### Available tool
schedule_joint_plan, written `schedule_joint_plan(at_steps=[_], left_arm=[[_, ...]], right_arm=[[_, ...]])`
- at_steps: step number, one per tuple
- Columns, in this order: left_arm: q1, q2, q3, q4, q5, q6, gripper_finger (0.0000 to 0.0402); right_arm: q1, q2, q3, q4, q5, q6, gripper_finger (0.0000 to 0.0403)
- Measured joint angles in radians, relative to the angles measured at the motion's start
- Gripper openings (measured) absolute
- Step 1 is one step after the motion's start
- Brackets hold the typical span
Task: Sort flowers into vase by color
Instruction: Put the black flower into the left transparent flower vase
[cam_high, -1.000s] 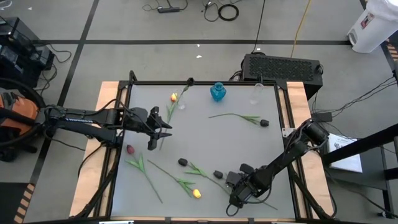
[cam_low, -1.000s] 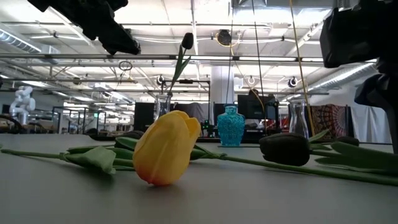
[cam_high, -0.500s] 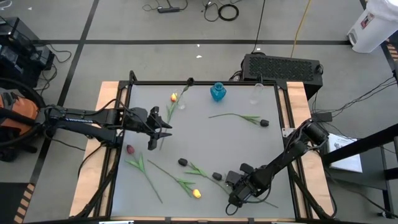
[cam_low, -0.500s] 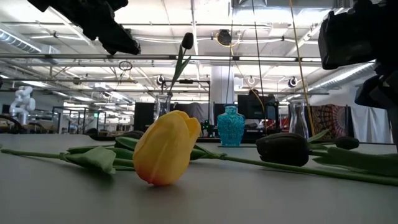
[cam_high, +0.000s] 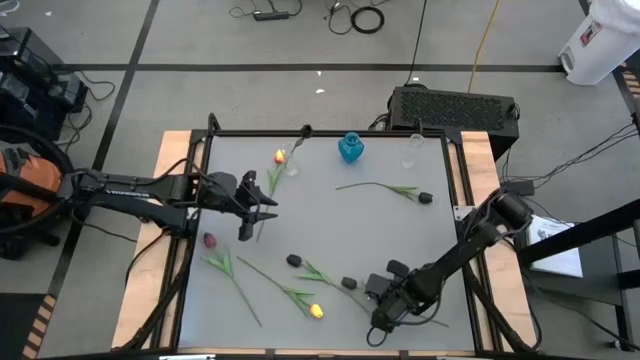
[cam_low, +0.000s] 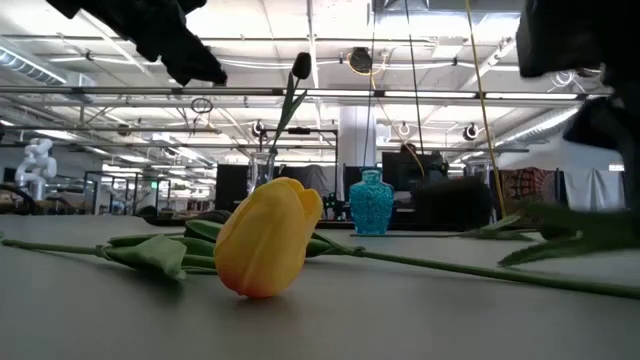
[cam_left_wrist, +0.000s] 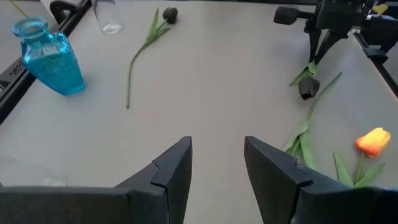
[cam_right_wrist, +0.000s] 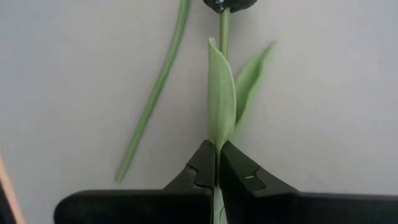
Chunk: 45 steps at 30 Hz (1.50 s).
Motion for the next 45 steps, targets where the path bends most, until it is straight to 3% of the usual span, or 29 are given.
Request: schedule_joint_plan(at_steps=[7, 17, 25, 30, 39, 45], left_arm=[[0.000, 0.000, 0.000, 0.051, 0.000, 0.001, 0.0154], [0.000, 0.000, 0.000, 0.198, 0.000, 0.002, 0.0154], [0.000, 0.000, 0.000, 0.354, 0.000, 0.007, 0.0154], [0.000, 0.000, 0.000, 0.430, 0.000, 0.011, 0.0154], [-0.003, 0.002, 0.000, 0.489, 0.001, 0.033, 0.0154], [-0.025, 0.017, -0.034, 0.628, 0.016, 0.073, 0.0154]], right_arm=[[-0.002, -0.115, 0.000, -0.055, 0.161, -0.055, 0.0000], [-0.022, -0.303, 0.001, -0.056, 0.591, -0.212, 0.0000], [-0.094, -0.374, 0.002, 0.116, 0.817, -0.453, 0.0000], [-0.166, -0.376, 0.002, 0.314, 0.865, -0.648, 0.0000], [-0.289, -0.375, 0.002, 0.617, 0.850, -0.920, 0.0000], [-0.356, -0.357, -0.011, 0.797, 0.623, -1.097, 0.0000]])
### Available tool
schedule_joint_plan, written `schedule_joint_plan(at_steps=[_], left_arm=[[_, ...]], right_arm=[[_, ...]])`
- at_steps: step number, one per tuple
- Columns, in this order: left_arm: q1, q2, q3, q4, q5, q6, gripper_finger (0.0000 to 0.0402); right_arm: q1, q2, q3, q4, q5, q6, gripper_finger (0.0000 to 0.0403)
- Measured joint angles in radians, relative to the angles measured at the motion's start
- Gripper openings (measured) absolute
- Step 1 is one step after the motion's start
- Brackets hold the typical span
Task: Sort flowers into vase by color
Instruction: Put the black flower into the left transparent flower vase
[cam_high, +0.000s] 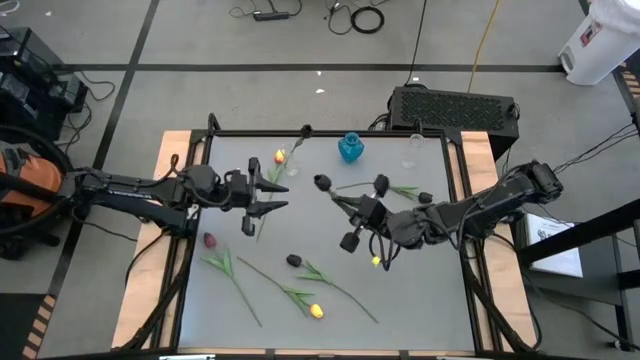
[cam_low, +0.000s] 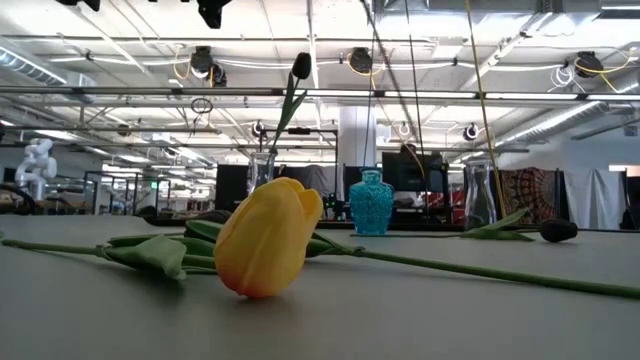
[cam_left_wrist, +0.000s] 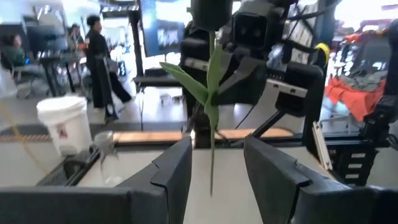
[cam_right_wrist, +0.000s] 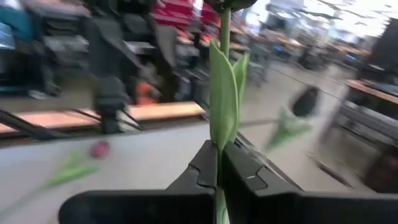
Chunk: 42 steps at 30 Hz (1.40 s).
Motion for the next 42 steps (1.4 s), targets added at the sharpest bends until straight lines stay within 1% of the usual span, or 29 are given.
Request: schedule_joint_plan(at_steps=[2, 6, 8, 11, 17, 23, 27, 30, 33, 39, 42], left_arm=[[-0.006, 0.003, -0.006, 0.006, 0.002, 0.007, 0.0154], [-0.013, 0.023, -0.006, 0.010, 0.003, 0.007, 0.0154], [-0.017, 0.034, -0.006, 0.010, 0.003, 0.007, 0.0154], [-0.022, 0.053, -0.006, 0.009, 0.004, 0.007, 0.0154], [-0.026, 0.084, -0.006, 0.007, 0.004, 0.007, 0.0154], [-0.026, 0.091, -0.006, 0.018, 0.004, 0.007, 0.0154], [-0.025, 0.091, -0.006, 0.059, 0.004, 0.008, 0.0154], [-0.025, 0.111, -0.006, 0.112, 0.004, 0.011, 0.0154], [-0.025, 0.152, -0.006, 0.177, 0.009, 0.014, 0.0154], [-0.025, 0.253, -0.006, 0.310, 0.062, 0.014, 0.0154], [-0.027, 0.292, 0.003, 0.346, 0.081, 0.012, 0.0154]], right_arm=[[-0.014, 0.003, -0.023, 0.063, -0.063, -0.044, 0.0000], [-0.043, 0.005, -0.109, 0.280, -0.195, -0.119, 0.0000], [-0.054, 0.005, -0.162, 0.377, -0.245, -0.143, 0.0000], [-0.065, 0.005, -0.234, 0.486, -0.292, -0.152, 0.0000], [-0.080, -0.030, -0.371, 0.612, -0.385, -0.147, 0.0000], [-0.093, -0.168, -0.522, 0.679, -0.454, -0.147, 0.0000], [-0.109, -0.254, -0.607, 0.721, -0.547, -0.118, 0.0000], [-0.118, -0.262, -0.614, 0.726, -0.650, -0.088, 0.0000], [-0.118, -0.230, -0.593, 0.741, -0.708, -0.074, 0.0000], [-0.118, -0.138, -0.544, 0.796, -0.709, -0.074, 0.0000], [-0.118, -0.097, -0.513, 0.813, -0.709, -0.073, 0.0000]])
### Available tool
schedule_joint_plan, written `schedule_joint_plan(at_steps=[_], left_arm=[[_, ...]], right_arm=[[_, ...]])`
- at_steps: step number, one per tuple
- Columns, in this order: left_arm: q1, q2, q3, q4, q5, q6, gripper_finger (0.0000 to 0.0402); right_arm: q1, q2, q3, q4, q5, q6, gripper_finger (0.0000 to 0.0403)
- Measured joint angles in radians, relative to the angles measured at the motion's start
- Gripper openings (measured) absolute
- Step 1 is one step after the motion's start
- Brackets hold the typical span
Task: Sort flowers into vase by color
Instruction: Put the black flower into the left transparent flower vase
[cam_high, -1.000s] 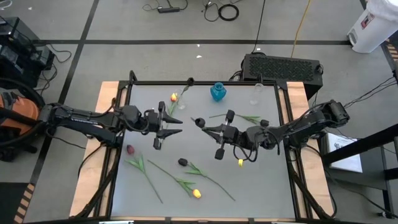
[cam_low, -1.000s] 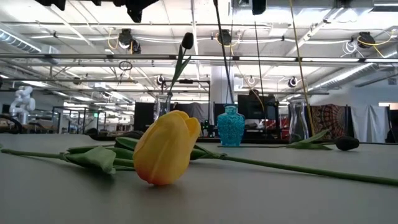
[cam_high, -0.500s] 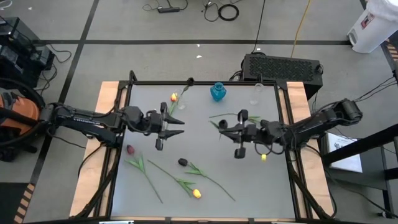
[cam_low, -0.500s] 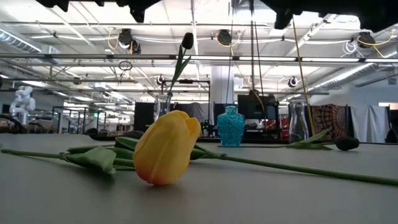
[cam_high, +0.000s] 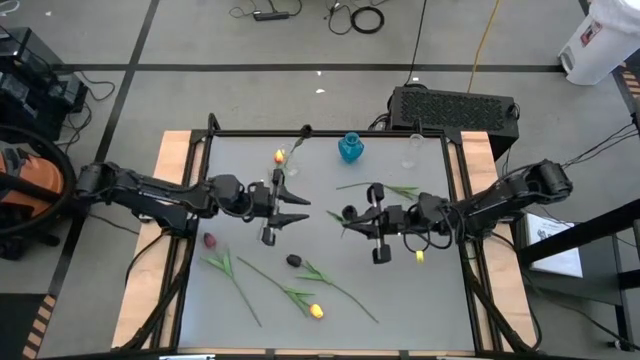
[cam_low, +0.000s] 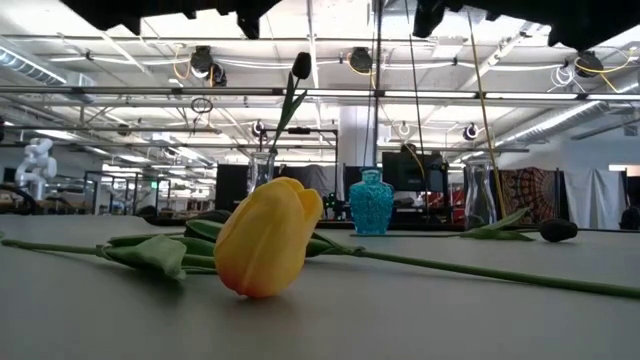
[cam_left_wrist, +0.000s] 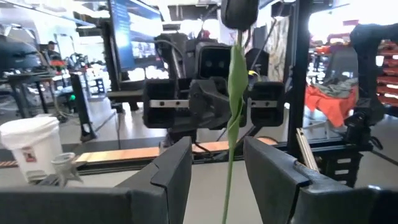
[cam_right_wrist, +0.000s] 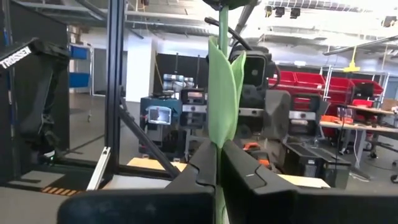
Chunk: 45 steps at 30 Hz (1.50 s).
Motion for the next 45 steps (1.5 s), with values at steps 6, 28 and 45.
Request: schedule_joint_plan(at_steps=[6, 28, 45], left_arm=[[-0.013, 0.048, 0.035, 0.032, 0.032, -0.005, 0.0154], [-0.031, 0.059, 0.055, 0.054, 0.032, -0.004, 0.0154], [-0.031, 0.059, 0.055, 0.056, 0.032, -0.005, 0.0154]], right_arm=[[-0.015, 0.073, 0.070, 0.004, 0.006, 0.011, 0.0000], [-0.044, 0.197, 0.171, 0.039, 0.000, 0.065, 0.0000], [-0.045, 0.196, 0.196, 0.000, 0.001, 0.183, 0.0000]])
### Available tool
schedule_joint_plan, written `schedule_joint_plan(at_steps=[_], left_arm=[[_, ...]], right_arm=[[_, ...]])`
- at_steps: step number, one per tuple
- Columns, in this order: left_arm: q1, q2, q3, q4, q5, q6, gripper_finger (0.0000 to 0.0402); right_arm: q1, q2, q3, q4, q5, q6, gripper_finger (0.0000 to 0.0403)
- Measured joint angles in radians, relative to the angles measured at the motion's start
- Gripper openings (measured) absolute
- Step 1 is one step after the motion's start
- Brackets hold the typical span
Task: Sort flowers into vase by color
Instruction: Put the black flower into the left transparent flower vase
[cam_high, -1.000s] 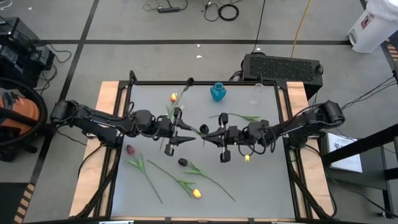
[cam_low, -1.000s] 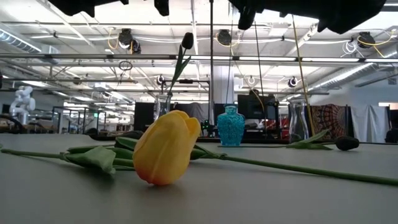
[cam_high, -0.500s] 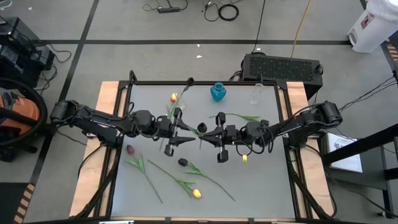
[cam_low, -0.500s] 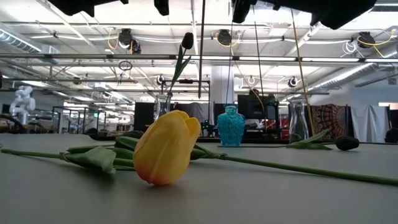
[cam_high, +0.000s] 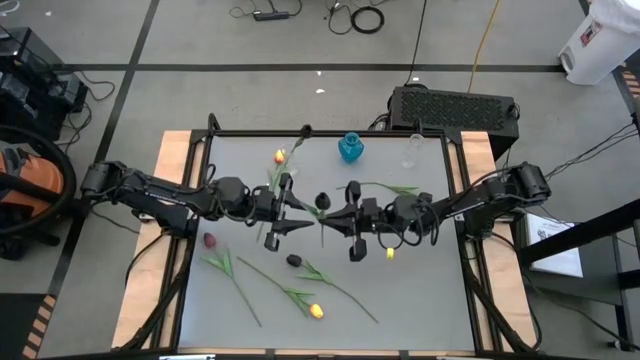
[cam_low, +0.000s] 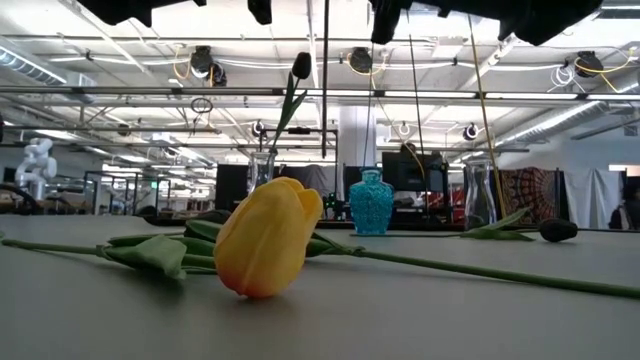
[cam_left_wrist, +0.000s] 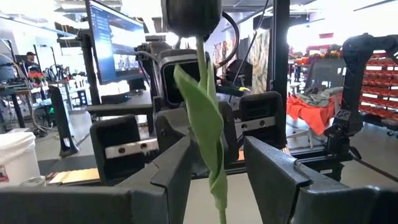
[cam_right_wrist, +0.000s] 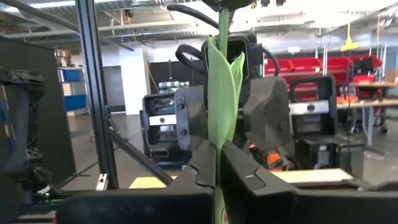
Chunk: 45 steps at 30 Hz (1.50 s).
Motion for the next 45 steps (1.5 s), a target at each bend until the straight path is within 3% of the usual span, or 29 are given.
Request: schedule_joint_plan(at_steps=[13, 22, 32, 45], left_arm=[[0.000, 0.047, 0.002, 0.141, -0.011, -0.055, 0.0154], [0.000, 0.128, 0.057, 0.136, -0.021, -0.077, 0.0153], [0.000, 0.130, 0.058, 0.132, -0.019, -0.077, 0.0148], [0.000, 0.130, 0.058, 0.110, -0.010, -0.056, 0.0011]], right_arm=[[0.000, 0.000, 0.000, -0.061, -0.001, 0.021, 0.0000], [0.000, -0.001, 0.000, -0.068, -0.001, 0.017, 0.0000], [0.000, -0.001, 0.000, -0.072, 0.003, -0.006, 0.0000], [0.000, -0.001, 0.000, -0.067, 0.004, -0.011, 0.0000]])
